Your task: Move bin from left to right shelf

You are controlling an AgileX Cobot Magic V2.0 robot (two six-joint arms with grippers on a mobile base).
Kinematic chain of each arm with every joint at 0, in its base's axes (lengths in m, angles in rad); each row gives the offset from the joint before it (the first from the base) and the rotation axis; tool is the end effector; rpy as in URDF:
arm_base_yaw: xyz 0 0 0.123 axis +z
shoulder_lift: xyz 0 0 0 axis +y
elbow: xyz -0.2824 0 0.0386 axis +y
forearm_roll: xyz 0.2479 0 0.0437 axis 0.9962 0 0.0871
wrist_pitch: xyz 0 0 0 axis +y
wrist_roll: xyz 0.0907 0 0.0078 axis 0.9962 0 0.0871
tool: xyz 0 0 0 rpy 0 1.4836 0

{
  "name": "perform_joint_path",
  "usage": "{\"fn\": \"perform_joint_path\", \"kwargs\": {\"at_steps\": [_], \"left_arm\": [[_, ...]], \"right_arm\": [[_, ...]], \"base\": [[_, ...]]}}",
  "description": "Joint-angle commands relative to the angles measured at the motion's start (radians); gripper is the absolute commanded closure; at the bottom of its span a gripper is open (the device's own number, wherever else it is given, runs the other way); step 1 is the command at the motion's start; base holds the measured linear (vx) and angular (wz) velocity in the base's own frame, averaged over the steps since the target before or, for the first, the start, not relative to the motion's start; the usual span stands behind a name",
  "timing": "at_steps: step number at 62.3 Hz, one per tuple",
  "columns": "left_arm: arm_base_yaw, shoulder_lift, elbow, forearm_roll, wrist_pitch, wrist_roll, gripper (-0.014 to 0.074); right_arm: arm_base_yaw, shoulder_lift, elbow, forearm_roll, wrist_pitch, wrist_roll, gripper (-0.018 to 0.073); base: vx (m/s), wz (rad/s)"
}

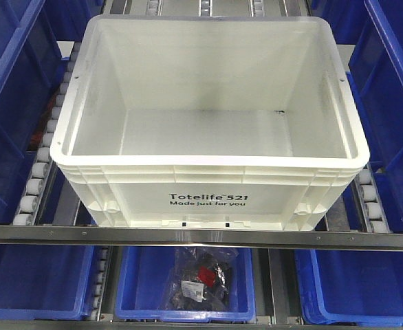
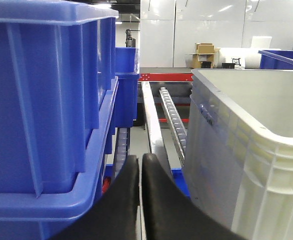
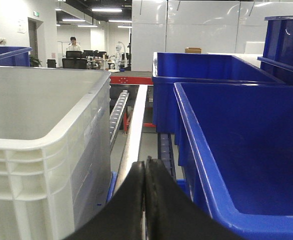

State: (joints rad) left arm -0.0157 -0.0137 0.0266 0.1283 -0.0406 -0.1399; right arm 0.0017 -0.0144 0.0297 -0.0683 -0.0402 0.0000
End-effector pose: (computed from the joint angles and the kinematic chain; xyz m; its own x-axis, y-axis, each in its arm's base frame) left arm 0.0560 -0.0013 0.2085 0.1140 -0.0135 -0.9934 0.0222 0.9997 -0.0110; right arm 0.0561 0.0003 0.2075 0.1118 -0.0680 -0.9914 0.0032 0.9977 -0.0681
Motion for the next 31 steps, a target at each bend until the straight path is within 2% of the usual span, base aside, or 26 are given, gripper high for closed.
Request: {"fn": "perform_joint_path", "kwargs": {"at_steps": [1,31], "left_arm": [[0.001,-0.009,-0.022,-0.004,-0.076,-0.007,0.0594],[0.001,-0.009,-0.022,-0.004,-0.076,-0.007,0.0594]], "right_arm": [[-0.004,-0.01,0.01,-0.005,-0.078,0.0,0.0568],[-0.004,-0.01,0.01,-0.005,-0.078,0.0,0.0568]], "base": [[0.0,0.0],[0.0,-0.01]]}}
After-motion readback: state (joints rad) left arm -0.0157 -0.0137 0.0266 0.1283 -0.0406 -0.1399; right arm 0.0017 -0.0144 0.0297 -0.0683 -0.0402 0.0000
